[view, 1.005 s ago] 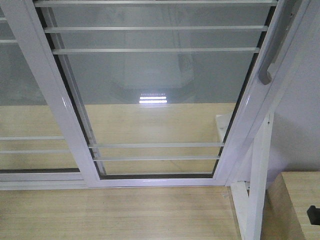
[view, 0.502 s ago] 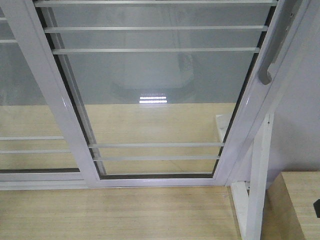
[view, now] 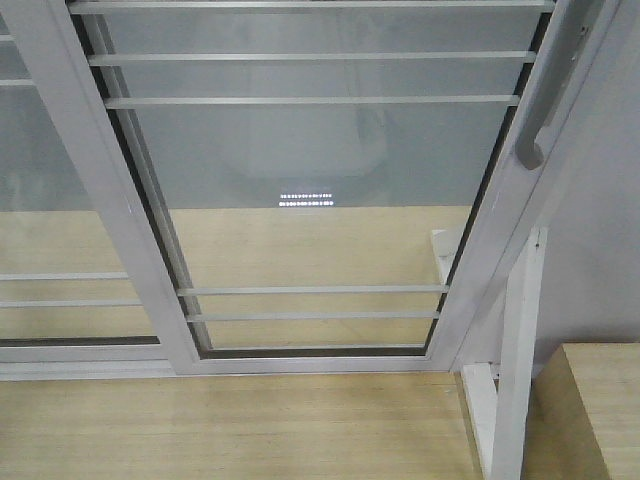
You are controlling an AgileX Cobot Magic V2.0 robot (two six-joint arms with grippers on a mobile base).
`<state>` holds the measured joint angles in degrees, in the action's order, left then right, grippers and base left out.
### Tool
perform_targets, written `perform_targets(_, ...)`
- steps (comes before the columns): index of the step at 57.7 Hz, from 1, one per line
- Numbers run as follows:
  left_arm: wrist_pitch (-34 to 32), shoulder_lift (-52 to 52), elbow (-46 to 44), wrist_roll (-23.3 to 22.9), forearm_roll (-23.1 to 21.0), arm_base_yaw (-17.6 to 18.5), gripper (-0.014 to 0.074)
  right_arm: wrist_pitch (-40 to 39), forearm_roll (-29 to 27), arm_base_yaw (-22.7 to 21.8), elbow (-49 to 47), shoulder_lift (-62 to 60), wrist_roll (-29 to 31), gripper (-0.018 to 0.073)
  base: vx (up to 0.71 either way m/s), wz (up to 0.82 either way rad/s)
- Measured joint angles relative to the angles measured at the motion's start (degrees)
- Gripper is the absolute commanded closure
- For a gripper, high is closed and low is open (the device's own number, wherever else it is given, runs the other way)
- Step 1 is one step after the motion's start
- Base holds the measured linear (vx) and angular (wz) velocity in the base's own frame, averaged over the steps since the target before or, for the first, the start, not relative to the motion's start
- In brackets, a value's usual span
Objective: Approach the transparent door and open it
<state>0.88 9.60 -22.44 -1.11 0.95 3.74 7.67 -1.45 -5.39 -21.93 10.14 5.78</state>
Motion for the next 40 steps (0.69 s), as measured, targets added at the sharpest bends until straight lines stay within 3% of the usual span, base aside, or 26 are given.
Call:
perform_targets(10, -0.10, 12.76, -6.24, 0.00, 0.00, 0.00, 0.0602, -3.26, 0.00, 0.00, -4.30, 9.79, 0.15, 0.0567, 0.00, 0.00)
perform_targets(24, 1.88, 27.17, -6.39, -0.02, 0.00, 0.00, 0.0598, -3.46, 0.00, 0.00, -4.41, 23.08, 0.23, 0.0549, 0.00, 0.00)
perform_targets(40, 1.94, 32.52, -6.39, -0.40, -0.05, 0.00, 0.0520, -3.43, 0.00, 0.00, -4.41, 31.12, 0.23, 0.0375, 0.00, 0.00)
